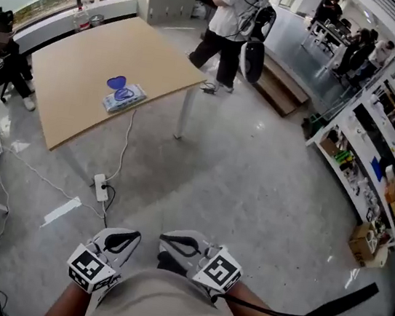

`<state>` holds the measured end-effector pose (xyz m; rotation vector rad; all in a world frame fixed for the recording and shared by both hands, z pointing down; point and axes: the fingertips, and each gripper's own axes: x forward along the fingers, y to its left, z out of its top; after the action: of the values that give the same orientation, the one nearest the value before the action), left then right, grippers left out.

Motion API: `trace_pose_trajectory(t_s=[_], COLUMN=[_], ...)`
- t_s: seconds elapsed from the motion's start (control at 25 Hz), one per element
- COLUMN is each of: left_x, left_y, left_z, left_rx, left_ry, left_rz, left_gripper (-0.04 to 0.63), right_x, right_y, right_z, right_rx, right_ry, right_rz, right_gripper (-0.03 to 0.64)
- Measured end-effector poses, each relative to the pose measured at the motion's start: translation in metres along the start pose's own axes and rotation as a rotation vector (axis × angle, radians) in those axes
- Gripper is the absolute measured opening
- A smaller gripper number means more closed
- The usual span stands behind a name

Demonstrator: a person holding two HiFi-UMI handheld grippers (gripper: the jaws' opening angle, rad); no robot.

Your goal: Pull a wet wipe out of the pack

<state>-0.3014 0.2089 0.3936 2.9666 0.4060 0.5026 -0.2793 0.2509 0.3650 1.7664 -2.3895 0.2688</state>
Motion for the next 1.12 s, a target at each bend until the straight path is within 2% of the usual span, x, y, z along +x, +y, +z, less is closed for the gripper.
trace_pose_trajectory(t_s=[0.08, 0.2, 0.36, 0.76, 0.96, 1.12], left_x=[0.039, 0.068, 0.112, 0.165, 0.199, 0.223], left_y=[0.016, 0.033, 0.056, 0.141, 0.207, 0.274], left_z=[0.024, 0.051, 0.069, 0.075, 0.087, 0.103], left_rx=[-0.002, -0.012, -0.021, -0.082, -0.082, -0.079], left_ry=[0.004, 0.017, 0.025, 0.038, 0.019, 0.013], left_rz=[0.017, 0.07, 0.107, 0.161, 0.161, 0.141], left_gripper=[0.005, 0.005, 0.006, 0.005, 0.006, 0.006], right_x=[-0.005, -0.006, -0.009, 0.028, 0.06, 0.097], right_y=[-0.046, -0.089, -0.149, -0.239, -0.297, -0.351], right_z=[0.008, 0.019, 0.013, -0.001, 0.0, 0.017], right_rx=[-0.002, -0.002, -0.013, 0.025, 0.001, -0.029], right_ry=[0.006, 0.005, 0.014, 0.027, 0.057, 0.092], right_rz=[0.021, 0.091, 0.129, 0.143, 0.123, 0.092], right_gripper=[0.002, 0.002, 0.002, 0.002, 0.002, 0.002])
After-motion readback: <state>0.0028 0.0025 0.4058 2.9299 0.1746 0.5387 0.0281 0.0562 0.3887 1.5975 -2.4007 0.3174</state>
